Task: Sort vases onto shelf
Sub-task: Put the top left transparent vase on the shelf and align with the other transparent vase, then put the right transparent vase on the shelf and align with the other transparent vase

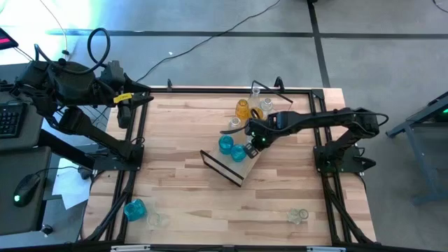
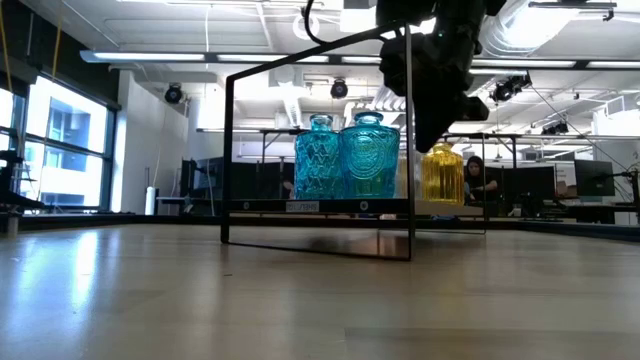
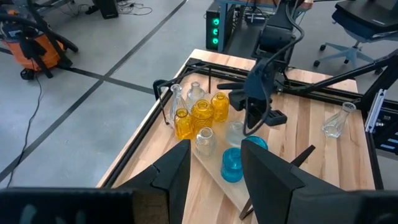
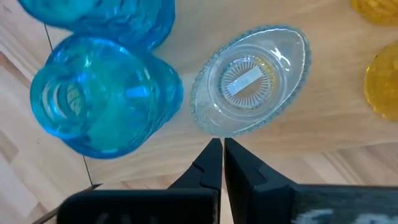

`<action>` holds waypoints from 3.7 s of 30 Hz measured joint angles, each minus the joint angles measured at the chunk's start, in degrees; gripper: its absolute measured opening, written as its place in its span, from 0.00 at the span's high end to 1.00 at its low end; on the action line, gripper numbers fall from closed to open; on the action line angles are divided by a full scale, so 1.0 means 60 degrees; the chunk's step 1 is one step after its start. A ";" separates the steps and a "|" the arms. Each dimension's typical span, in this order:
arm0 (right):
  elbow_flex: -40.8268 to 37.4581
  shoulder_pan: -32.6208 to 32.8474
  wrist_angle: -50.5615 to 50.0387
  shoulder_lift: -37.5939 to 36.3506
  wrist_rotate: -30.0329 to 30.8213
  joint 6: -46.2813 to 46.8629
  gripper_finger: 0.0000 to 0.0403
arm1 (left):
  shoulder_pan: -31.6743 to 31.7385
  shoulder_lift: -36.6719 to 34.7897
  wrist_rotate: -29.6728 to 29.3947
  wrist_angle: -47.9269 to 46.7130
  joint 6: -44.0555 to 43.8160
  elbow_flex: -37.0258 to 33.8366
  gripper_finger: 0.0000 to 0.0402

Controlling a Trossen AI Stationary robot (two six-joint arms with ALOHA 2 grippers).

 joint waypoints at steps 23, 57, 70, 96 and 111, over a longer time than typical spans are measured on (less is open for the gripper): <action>0.0000 -0.0535 0.0802 0.0000 -0.0284 -0.0360 1.00 | 0.0004 0.0000 0.0000 0.0000 -0.0011 0.0000 0.67; 0.0000 -0.1046 0.1695 0.0000 -0.0347 -0.0511 1.00 | 0.0004 0.0004 -0.0004 0.0000 -0.0025 0.0000 0.67; 0.0000 -0.1215 0.2067 0.0000 -0.0377 -0.0640 1.00 | 0.0004 0.0085 -0.0007 0.0000 -0.0005 0.0000 0.67; 0.0000 -0.0450 0.1827 0.0000 -0.0135 -0.0466 1.00 | 0.0000 0.0062 -0.0106 0.0000 0.0158 0.0000 0.67; 0.0000 -0.0439 0.2221 -0.0005 -0.0131 -0.0621 1.00 | 0.0002 0.0055 -0.0109 0.0000 0.0004 0.0000 0.67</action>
